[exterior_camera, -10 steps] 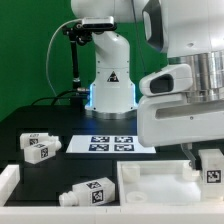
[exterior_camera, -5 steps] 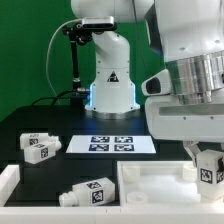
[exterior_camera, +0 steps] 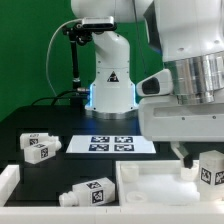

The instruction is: Assemble one leg

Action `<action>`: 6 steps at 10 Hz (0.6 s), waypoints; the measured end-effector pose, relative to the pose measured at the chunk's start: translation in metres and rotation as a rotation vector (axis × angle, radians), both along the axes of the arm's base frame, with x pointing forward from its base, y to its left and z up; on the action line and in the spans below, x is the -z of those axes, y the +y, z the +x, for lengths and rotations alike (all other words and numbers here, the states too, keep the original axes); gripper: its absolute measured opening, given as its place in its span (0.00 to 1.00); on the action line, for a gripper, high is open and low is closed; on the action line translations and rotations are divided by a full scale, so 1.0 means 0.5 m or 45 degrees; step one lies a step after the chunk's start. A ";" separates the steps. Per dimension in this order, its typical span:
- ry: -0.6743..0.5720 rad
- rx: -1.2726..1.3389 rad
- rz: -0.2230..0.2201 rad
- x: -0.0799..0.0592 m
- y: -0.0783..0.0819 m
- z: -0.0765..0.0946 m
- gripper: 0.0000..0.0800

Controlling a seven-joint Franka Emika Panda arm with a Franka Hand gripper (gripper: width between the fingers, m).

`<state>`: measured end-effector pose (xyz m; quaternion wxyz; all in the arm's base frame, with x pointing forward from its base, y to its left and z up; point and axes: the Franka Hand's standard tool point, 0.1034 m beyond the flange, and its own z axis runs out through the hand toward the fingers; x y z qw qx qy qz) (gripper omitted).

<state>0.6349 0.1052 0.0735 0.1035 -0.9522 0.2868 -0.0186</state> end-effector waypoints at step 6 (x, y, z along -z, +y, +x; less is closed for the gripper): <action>-0.082 -0.623 -0.071 -0.002 0.004 0.005 0.81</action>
Offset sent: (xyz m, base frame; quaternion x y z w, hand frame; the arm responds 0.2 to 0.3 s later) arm 0.0000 0.0000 0.0000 0.0000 0.0000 -0.1296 0.9916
